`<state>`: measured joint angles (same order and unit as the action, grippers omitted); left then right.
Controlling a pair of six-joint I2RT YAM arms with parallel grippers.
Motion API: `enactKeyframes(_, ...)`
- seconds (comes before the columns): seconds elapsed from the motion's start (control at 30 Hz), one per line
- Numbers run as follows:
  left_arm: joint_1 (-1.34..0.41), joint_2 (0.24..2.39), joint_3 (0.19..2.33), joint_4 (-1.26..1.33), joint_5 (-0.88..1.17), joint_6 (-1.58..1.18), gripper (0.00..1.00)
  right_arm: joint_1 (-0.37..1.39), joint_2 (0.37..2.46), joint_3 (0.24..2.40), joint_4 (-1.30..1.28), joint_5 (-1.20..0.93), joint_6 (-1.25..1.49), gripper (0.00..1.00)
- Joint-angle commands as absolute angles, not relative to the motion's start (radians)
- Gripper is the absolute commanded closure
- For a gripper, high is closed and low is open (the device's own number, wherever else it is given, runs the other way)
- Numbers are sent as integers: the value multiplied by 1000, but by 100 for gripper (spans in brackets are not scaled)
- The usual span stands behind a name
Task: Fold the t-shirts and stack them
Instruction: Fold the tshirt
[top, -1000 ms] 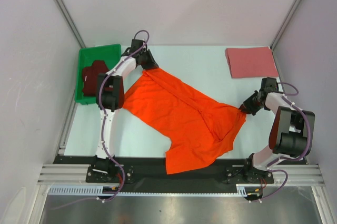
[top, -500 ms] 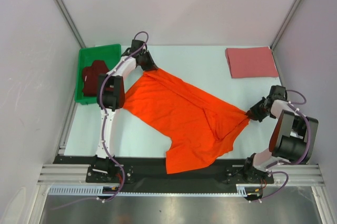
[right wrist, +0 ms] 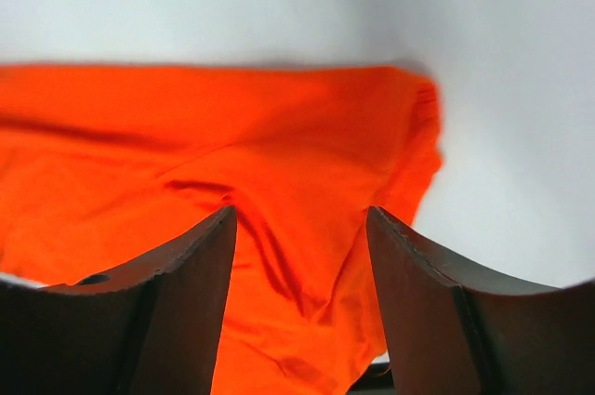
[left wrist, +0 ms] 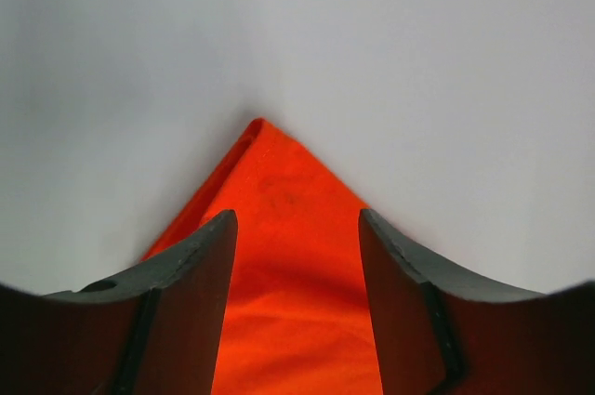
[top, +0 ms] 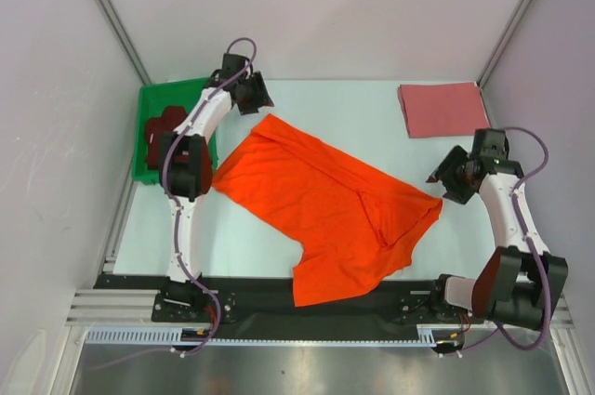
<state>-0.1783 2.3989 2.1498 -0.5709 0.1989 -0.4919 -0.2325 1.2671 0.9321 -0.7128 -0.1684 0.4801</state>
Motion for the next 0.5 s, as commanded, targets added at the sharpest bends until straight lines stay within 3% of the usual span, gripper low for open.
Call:
enactKeyframes(0.0, -176, 2209, 2100, -632, 54, -396, 39, -123, 1195, 1031, -841, -110, 472, 36)
enactKeyframes(0.07, -175, 2189, 2051, -655, 29, -362, 39, -43, 1202, 1078, -819, -127, 480, 36)
enactKeyframes(0.13, -172, 2166, 2008, -657, 41, -353, 44, 9, 1251, 1106, -792, -202, 460, 37)
enactKeyframes(0.2, -166, 2154, 1941, -631, 75, -356, 57, 96, 1349, 1130, -761, -227, 443, 39)
enactKeyframes(0.3, -164, 2145, 1904, -630, 101, -365, 62, 158, 1454, 1147, -693, -271, 443, 45)
enactKeyframes(0.4, -147, 2149, 1899, -646, 127, -411, 62, 182, 1526, 1158, -669, -325, 456, 49)
enactKeyframes(0.47, -127, 2164, 1904, -658, 164, -455, 51, 193, 1540, 1160, -657, -336, 462, 49)
